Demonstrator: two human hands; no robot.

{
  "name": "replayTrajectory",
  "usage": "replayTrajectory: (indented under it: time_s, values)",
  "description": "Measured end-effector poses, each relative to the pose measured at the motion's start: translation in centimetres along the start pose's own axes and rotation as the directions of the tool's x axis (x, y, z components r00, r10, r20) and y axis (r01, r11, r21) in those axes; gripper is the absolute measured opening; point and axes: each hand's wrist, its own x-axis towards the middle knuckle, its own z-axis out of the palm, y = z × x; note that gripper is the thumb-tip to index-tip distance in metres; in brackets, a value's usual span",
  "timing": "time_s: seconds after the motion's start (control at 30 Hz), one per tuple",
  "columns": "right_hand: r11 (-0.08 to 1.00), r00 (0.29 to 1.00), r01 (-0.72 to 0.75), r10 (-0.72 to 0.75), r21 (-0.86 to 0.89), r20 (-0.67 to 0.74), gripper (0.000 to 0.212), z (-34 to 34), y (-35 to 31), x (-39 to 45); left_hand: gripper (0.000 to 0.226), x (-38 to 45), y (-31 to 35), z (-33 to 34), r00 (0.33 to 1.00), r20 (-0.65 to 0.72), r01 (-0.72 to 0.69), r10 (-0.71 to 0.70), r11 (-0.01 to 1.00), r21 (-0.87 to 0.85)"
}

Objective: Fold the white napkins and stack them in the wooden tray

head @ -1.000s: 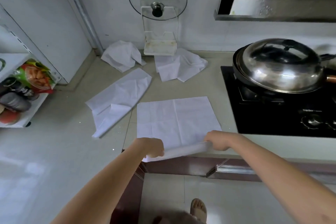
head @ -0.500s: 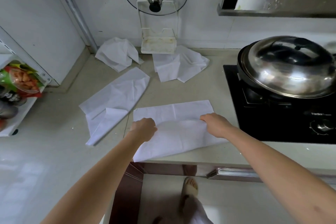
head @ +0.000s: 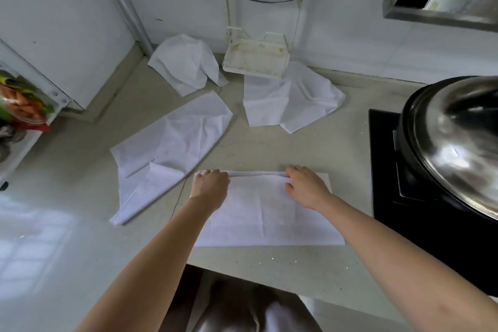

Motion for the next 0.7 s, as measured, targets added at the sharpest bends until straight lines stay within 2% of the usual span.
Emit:
replayTrajectory:
  time_s: [0.13,0.43,0.7]
  values:
    - [0.996,0.999,-0.019,0.015,-0.089,-0.037,0.027,0.7,-0.3,0.9,0.029,1.1,-0.4,0.8,1.000,-0.002,-0.021,0.021,0.999,-0.033]
    - [0.956,0.980,-0.199,0.200,-0.217,-0.020,0.039,0.9,-2.2,1.2,0.023,2.5,-0.4,1.2,0.999,0.038,-0.034,0.034,0.999,0.005]
    - [0.896,0.976,-0.196,0.217,-0.399,0.008,0.033,0.4,-2.7,1.5,0.020,3.5,-0.6,1.1,0.998,0.062,-0.030,0.030,0.999,-0.011]
